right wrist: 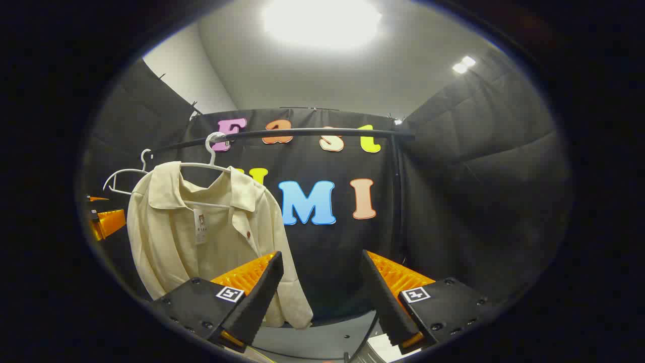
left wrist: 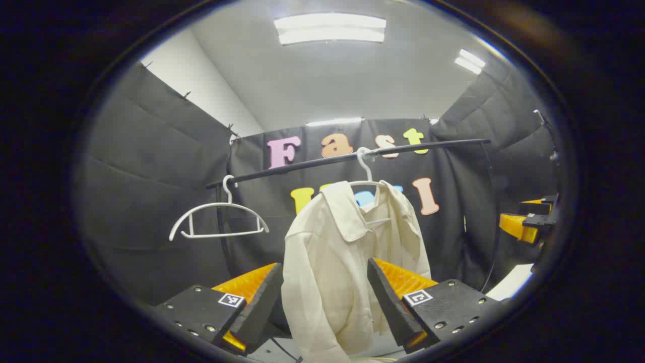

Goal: Grasp the clothes on the hanger with both hands and then place them into the laundry hamper below.

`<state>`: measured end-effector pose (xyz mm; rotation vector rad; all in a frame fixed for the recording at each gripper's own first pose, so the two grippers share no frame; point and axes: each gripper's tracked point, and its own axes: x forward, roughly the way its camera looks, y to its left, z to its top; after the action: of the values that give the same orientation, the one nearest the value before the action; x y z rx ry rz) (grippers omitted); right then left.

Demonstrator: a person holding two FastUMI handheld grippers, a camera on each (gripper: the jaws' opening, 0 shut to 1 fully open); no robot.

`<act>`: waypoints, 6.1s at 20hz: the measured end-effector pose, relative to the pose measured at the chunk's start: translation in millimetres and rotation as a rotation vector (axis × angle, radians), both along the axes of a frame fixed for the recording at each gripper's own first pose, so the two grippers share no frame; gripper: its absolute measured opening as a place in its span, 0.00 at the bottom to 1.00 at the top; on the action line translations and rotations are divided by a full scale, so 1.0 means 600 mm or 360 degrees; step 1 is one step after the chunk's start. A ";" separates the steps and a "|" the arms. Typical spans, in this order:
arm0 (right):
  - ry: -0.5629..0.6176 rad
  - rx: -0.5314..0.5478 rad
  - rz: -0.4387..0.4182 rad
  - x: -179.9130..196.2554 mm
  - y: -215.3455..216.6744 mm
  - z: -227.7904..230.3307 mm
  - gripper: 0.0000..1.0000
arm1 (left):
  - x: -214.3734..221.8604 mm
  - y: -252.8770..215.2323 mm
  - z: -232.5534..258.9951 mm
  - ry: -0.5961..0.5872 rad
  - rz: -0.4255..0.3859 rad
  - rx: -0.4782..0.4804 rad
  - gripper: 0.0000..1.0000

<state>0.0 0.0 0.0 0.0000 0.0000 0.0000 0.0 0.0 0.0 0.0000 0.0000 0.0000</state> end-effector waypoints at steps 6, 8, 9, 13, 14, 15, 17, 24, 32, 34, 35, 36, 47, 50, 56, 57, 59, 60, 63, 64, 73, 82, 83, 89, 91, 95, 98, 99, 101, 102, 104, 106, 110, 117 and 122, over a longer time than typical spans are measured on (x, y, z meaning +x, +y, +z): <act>0.0029 -0.0007 -0.0051 -0.021 -0.009 -0.003 0.97 | 0.007 -0.012 -0.008 0.0025 -0.0079 -0.0030 1.00; 0.0039 -0.0014 -0.0056 -0.023 -0.009 -0.006 0.97 | 0.006 -0.012 -0.011 0.0030 -0.0085 -0.0034 1.00; 0.0044 -0.0014 -0.0058 -0.024 -0.009 -0.007 0.97 | 0.006 -0.011 -0.012 0.0032 -0.0083 -0.0037 1.00; 0.0057 -0.0011 -0.0053 -0.023 -0.005 -0.011 0.97 | 0.008 -0.008 -0.019 0.0051 -0.0066 -0.0041 1.00; 0.0053 -0.0016 -0.0049 -0.022 -0.004 -0.010 0.97 | 0.007 -0.007 -0.021 0.0054 -0.0057 -0.0041 1.00; 0.0050 -0.0017 -0.0044 -0.020 -0.002 -0.011 0.98 | 0.008 -0.007 -0.023 0.0060 -0.0047 -0.0040 1.00; 0.0050 -0.0008 -0.0024 -0.016 0.003 -0.011 0.98 | 0.009 -0.004 -0.023 0.0063 -0.0025 -0.0035 0.96; 0.0052 0.0048 0.0101 0.027 0.041 -0.007 0.98 | 0.020 -0.009 -0.005 0.0062 0.0062 -0.0012 1.00; 0.0062 0.0057 0.0351 0.116 0.127 0.001 0.97 | 0.081 -0.033 0.028 0.0046 0.0184 0.0007 0.99; 0.0052 0.0070 0.0402 0.137 0.146 0.007 0.98 | 0.097 -0.041 0.036 0.0039 0.0207 0.0030 0.96; 0.0054 0.0080 0.0430 0.150 0.156 0.009 0.98 | 0.102 -0.044 0.038 0.0039 0.0218 0.0038 1.00; 0.0058 0.0090 0.0458 0.161 0.166 0.011 0.98 | 0.110 -0.048 0.040 0.0043 0.0233 0.0044 1.00; 0.0021 0.0150 0.0692 0.263 0.264 0.044 0.97 | 0.192 -0.068 0.055 0.0036 0.0458 0.0061 1.00; 0.0024 0.0126 0.0721 0.287 0.284 0.042 0.97 | 0.211 -0.065 0.048 0.0063 0.0514 0.0055 0.98; 0.0095 0.0099 0.0703 0.338 0.304 0.015 0.97 | 0.247 -0.045 0.021 0.0128 0.0610 0.0066 1.00; 0.0113 0.0093 0.0695 0.345 0.305 0.009 0.97 | 0.249 -0.045 0.017 0.0137 0.0623 0.0065 1.00; 0.0146 0.0102 0.0685 0.358 0.308 0.001 0.97 | 0.257 -0.045 0.007 0.0160 0.0636 0.0057 1.00; 0.0155 0.0118 0.0681 0.364 0.310 0.001 0.97 | 0.260 -0.047 0.003 0.0172 0.0638 0.0053 1.00; 0.0155 0.0134 0.0677 0.367 0.316 0.003 0.87 | 0.263 -0.049 -0.011 0.0229 0.0619 0.0037 1.00; 0.0150 0.0126 0.0671 0.365 0.315 0.004 0.69 | 0.261 -0.046 -0.015 0.0245 0.0622 0.0030 0.98; 0.0177 0.0159 0.0683 0.411 0.320 -0.009 0.20 | 0.301 -0.057 -0.048 0.0283 0.0546 -0.0054 0.71; 0.0173 0.0159 0.0691 0.448 0.324 -0.002 0.22 | 0.340 -0.058 -0.030 0.0263 0.0605 -0.0047 0.67; 0.0197 0.0144 0.0731 0.447 0.332 -0.008 0.21 | 0.337 -0.048 -0.032 0.0265 0.0620 -0.0093 0.52; 0.0167 0.0024 0.0753 0.451 0.331 -0.007 0.00 | 0.322 0.002 -0.005 0.0163 0.0593 -0.0208 0.01; 0.0132 0.0061 0.0713 0.455 0.317 0.003 0.01 | 0.313 0.003 0.008 0.0155 0.0556 -0.0125 0.01; 0.0094 0.0068 0.0647 0.462 0.286 0.016 0.01 | 0.299 0.016 0.030 0.0145 0.0546 -0.0094 0.01; 0.0040 0.0086 0.0608 0.465 0.259 0.037 0.00 | 0.290 0.026 0.051 0.0129 0.0541 -0.0123 0.01; -0.0004 0.0103 0.0576 0.468 0.246 0.054 0.00 | 0.289 0.034 0.066 0.0103 0.0544 -0.0115 0.01; -0.0044 0.0129 0.0515 0.478 0.222 0.074 0.00 | 0.285 0.052 0.101 0.0044 0.0566 -0.0095 0.00; -0.0054 0.0139 0.0492 0.484 0.212 0.081 0.00 | 0.282 0.064 0.123 0.0005 0.0579 -0.0087 0.00; -0.0066 0.0160 0.0471 0.494 0.198 0.092 0.00 | 0.271 0.089 0.152 -0.0048 0.0602 -0.0075 0.00; -0.0089 0.0172 0.0445 0.507 0.186 0.108 0.00 | 0.258 0.107 0.172 -0.0068 0.0603 -0.0064 0.00; -0.0125 0.0183 0.0414 0.531 0.167 0.132 0.00 | 0.218 0.165 0.239 -0.0167 0.0702 0.0046 0.00; -0.0109 0.0165 0.0443 0.532 0.176 0.127 0.00 | 0.194 0.140 0.182 -0.0051 0.0564 -0.0076 0.01; -0.0065 0.0150 0.0469 0.525 0.190 0.095 0.00 | 0.201 0.050 0.112 0.0082 0.0384 -0.0164 0.48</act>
<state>314.9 113.9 56.8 0.0941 -0.0411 0.2947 120.8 30.0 67.2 -0.1032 0.0514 0.2415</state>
